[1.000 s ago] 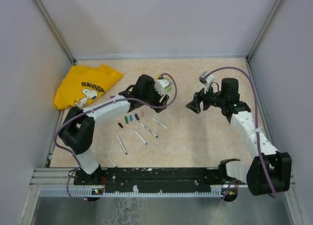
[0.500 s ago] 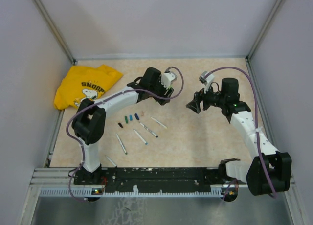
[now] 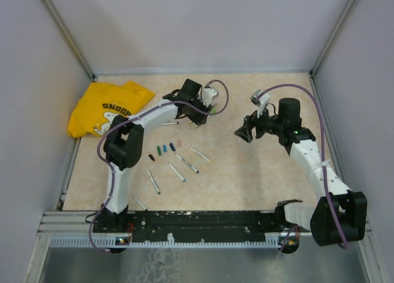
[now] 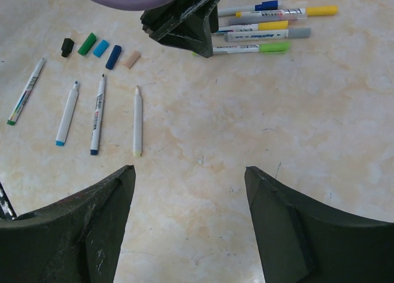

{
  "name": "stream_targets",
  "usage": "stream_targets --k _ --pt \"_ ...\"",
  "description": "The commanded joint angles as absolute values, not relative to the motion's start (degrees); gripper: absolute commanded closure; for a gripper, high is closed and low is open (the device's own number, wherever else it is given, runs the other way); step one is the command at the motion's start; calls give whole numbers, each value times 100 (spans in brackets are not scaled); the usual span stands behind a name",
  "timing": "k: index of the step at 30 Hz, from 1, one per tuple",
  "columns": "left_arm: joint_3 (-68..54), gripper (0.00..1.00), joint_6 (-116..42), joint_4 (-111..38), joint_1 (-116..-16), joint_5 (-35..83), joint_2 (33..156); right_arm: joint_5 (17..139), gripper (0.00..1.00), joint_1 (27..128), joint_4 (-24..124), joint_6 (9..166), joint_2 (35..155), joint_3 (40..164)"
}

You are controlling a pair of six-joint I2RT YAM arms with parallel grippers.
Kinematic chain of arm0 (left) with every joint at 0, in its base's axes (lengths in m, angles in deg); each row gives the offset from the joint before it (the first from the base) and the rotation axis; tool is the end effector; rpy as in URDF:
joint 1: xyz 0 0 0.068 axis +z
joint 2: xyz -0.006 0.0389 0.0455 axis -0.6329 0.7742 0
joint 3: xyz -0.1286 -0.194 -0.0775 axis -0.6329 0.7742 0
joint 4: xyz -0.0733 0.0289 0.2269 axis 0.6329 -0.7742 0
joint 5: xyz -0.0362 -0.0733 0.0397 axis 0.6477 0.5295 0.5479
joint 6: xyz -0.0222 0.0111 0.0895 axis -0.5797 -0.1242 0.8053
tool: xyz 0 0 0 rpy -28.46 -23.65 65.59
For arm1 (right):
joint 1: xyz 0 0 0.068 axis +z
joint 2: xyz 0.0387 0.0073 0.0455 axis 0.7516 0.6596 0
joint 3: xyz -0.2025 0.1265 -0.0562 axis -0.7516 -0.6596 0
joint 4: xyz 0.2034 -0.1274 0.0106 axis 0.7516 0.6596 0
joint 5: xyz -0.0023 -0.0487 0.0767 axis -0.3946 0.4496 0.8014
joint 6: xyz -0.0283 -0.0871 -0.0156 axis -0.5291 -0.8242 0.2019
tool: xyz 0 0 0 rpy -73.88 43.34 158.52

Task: Open the pen caps
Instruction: Move the pen to the center of the board.

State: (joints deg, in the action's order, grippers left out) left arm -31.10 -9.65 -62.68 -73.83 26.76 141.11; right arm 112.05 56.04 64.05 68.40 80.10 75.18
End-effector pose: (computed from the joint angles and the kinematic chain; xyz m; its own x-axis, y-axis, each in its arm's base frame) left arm 0.3797 -0.2810 0.1533 -0.4296 0.6106 -0.6653 0.8013 0.5975 0.0310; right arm 0.2614 0.0898 0.2472 -0.3788 -0.2075 -0.9019 -0.7509 0.6386 0.1684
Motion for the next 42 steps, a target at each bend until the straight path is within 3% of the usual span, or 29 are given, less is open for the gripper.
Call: stream_targets --k 1,20,32,42 --pt "-3472 52 -831 -6552 -7330 2784 14354 11205 28 5534 6270 6831 7956 7779" --pt "-3981 56 -747 -6930 -7284 2358 14964 11237 28 5506 6256 6861 7960 7770" --pt "-3906 72 -766 -7281 -7305 2818 14950 11229 28 5503 6256 6848 7957 7770" --pt "-3153 87 -1058 -7244 -7473 3080 14402 11229 28 5483 6262 6848 7952 7776"
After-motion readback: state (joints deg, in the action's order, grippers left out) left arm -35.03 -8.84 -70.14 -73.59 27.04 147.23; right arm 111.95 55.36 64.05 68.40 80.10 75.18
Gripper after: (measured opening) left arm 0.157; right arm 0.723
